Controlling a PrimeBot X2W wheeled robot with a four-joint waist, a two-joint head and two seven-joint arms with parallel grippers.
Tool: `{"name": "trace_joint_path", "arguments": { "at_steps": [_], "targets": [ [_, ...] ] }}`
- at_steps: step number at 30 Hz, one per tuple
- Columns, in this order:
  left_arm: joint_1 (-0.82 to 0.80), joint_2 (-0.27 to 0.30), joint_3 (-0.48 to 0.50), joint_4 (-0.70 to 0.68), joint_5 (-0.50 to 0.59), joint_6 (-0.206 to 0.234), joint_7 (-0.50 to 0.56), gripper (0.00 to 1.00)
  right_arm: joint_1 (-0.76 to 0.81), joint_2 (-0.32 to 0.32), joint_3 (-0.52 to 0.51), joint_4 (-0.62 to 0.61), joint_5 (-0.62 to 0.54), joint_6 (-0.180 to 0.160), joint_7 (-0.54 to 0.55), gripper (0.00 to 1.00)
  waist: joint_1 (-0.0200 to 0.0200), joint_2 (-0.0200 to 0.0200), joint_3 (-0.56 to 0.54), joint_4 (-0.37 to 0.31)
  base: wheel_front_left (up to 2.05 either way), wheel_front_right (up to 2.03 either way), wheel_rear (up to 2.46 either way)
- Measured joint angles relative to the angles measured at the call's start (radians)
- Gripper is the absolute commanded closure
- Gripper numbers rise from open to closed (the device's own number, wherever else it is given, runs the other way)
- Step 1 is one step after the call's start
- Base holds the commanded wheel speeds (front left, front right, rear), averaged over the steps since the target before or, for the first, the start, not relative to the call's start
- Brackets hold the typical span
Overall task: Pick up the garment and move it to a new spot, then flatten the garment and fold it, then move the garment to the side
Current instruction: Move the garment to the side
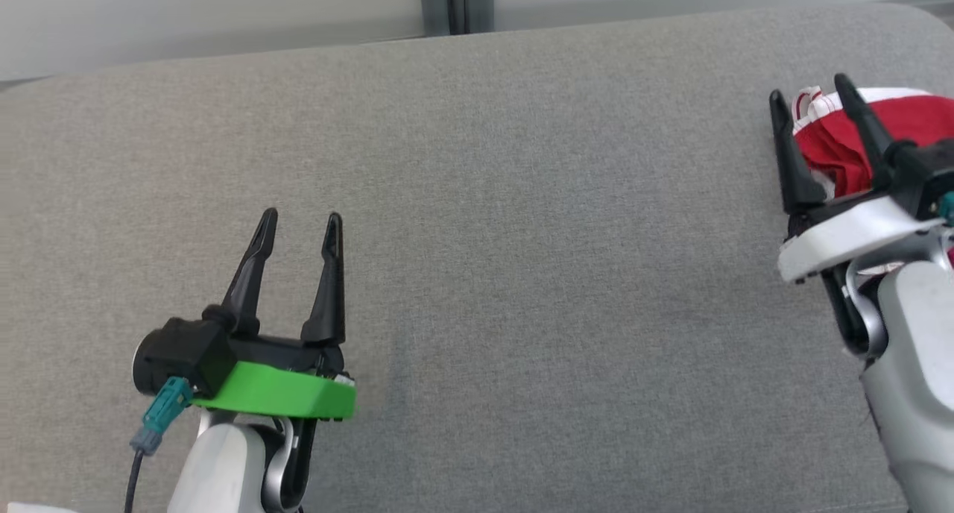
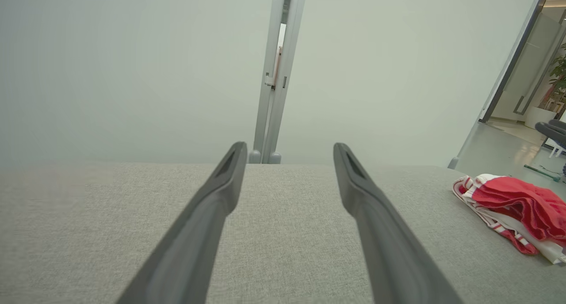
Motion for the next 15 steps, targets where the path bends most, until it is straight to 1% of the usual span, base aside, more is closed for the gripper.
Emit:
{"name": "trace_joint_path", "arguments": {
  "at_steps": [4,9,12,15],
  "targets": [
    [0.050,0.000,0.024,-0.002,-0.002,0.000,0.000,0.00,0.107,0.090,-0.059,-0.045,-0.007,0.000,-0.027,0.00,0.0000,0.0000,-0.039,0.024,0.00,0.00,0.00],
    [0.093,-0.001,0.032,0.002,-0.002,0.000,0.000,0.00,0.229,0.198,-0.091,-0.116,-0.028,0.000,-0.037,0.00,0.0000,0.0000,-0.074,0.049,0.00,0.00,0.00],
    [0.115,-0.002,0.030,0.012,0.008,0.000,0.000,0.00,0.280,0.229,-0.063,-0.166,-0.063,0.000,-0.038,0.00,0.0000,0.0000,-0.088,0.057,0.00,0.00,0.00],
    [0.127,-0.002,0.031,0.013,0.006,0.000,0.000,0.00,0.324,0.257,-0.065,-0.202,-0.067,0.000,-0.038,0.00,0.0000,0.0000,-0.099,0.058,0.00,0.00,0.00]
  ]
}}
